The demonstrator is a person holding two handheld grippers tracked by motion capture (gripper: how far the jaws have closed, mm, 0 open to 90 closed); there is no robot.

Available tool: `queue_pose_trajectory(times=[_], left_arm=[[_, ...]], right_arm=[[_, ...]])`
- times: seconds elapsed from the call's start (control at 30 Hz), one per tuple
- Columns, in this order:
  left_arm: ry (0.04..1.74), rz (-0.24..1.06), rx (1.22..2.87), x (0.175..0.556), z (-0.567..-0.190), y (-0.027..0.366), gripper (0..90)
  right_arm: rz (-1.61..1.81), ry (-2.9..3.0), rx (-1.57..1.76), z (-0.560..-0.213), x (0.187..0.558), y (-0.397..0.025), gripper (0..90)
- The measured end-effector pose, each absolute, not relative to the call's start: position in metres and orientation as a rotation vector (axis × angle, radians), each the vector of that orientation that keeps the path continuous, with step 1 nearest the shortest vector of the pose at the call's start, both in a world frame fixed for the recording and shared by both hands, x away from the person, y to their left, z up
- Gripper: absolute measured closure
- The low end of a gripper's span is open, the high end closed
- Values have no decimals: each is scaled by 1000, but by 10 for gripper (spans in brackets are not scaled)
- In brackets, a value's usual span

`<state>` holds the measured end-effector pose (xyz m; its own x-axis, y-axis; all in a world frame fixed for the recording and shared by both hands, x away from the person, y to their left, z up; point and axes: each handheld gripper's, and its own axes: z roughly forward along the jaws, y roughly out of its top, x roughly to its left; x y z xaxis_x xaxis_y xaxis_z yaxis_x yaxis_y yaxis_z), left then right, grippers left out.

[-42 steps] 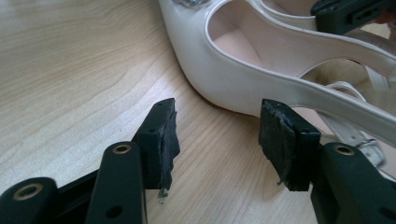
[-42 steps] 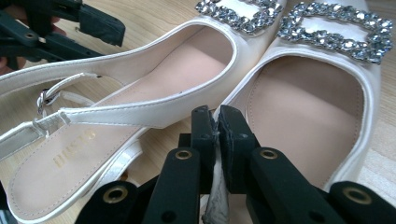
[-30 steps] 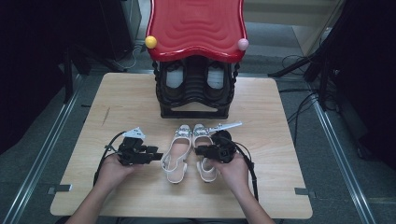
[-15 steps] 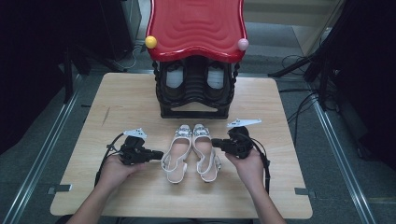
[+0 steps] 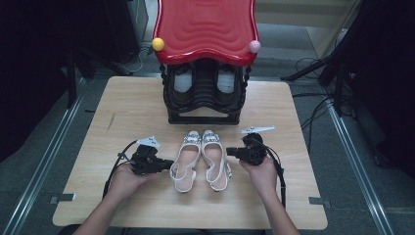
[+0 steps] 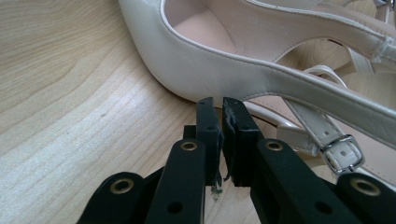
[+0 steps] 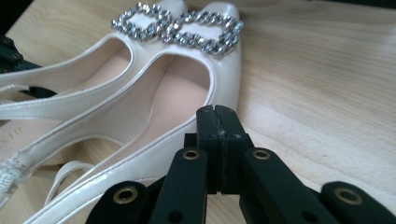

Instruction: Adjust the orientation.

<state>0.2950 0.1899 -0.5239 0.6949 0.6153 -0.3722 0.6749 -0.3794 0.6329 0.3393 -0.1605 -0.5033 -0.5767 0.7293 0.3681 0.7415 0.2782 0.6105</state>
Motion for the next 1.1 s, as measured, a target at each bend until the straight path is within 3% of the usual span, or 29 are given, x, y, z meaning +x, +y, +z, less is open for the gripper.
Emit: queue_pose_trajectory(times=[1.1], left_arm=[[919, -164, 2095, 287, -529, 161, 862]], right_arm=[[-1206, -2475, -1440, -510, 338, -150, 900]])
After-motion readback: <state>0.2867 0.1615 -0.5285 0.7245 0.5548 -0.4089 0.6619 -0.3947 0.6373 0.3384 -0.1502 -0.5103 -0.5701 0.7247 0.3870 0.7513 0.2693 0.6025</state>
